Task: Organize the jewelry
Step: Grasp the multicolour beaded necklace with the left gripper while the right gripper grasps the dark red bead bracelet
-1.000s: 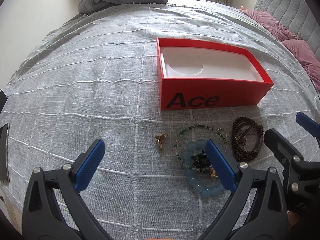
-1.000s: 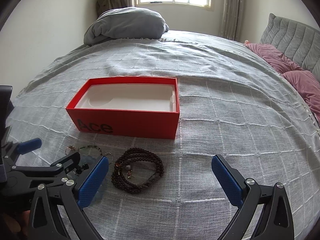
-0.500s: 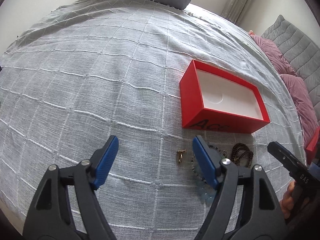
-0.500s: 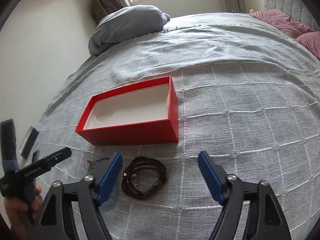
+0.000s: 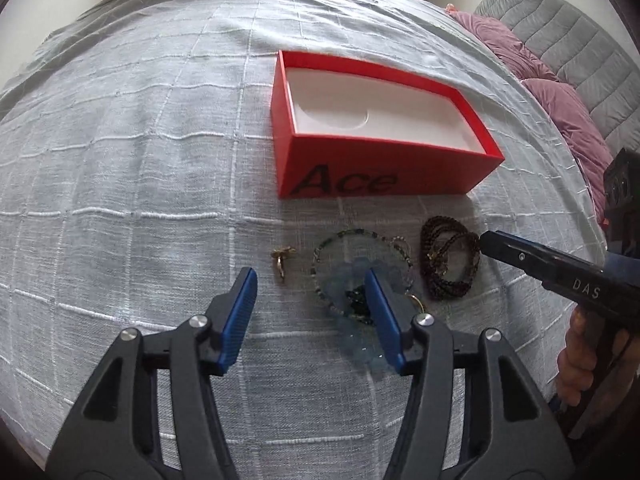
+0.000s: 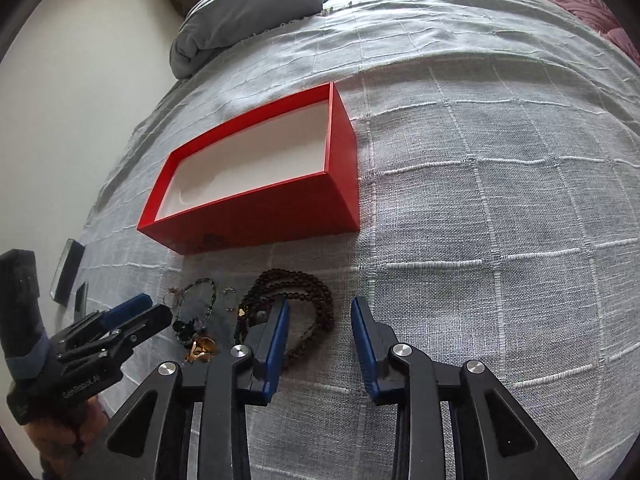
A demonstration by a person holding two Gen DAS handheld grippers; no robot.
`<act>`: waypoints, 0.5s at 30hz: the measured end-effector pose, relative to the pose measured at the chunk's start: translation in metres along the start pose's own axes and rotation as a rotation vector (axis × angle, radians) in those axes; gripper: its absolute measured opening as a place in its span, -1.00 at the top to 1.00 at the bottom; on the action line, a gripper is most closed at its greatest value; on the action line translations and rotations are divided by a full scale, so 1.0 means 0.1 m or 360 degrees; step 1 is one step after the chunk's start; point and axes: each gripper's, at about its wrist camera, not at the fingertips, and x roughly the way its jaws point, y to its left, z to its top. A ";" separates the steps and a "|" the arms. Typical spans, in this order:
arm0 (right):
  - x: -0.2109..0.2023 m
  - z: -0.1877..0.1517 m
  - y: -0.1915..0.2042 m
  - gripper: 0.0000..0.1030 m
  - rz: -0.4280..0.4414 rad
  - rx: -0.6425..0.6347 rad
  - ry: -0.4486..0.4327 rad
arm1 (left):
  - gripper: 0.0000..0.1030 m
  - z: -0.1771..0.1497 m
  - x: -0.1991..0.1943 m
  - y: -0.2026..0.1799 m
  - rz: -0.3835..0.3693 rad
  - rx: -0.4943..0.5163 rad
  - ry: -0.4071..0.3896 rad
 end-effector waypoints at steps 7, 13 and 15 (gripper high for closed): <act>0.04 -0.05 0.03 0.39 -0.0003 -0.0028 0.0050 | -0.10 -0.02 0.04 0.09 -0.0100 -0.0106 0.0060; 0.12 -0.11 0.10 0.39 0.0007 -0.0032 0.0087 | 0.44 -0.04 0.10 0.16 -0.0150 -0.0202 0.0092; 0.16 -0.11 0.14 0.42 -0.0018 -0.0056 0.0074 | 0.69 -0.05 0.10 0.16 -0.0168 -0.0215 0.0091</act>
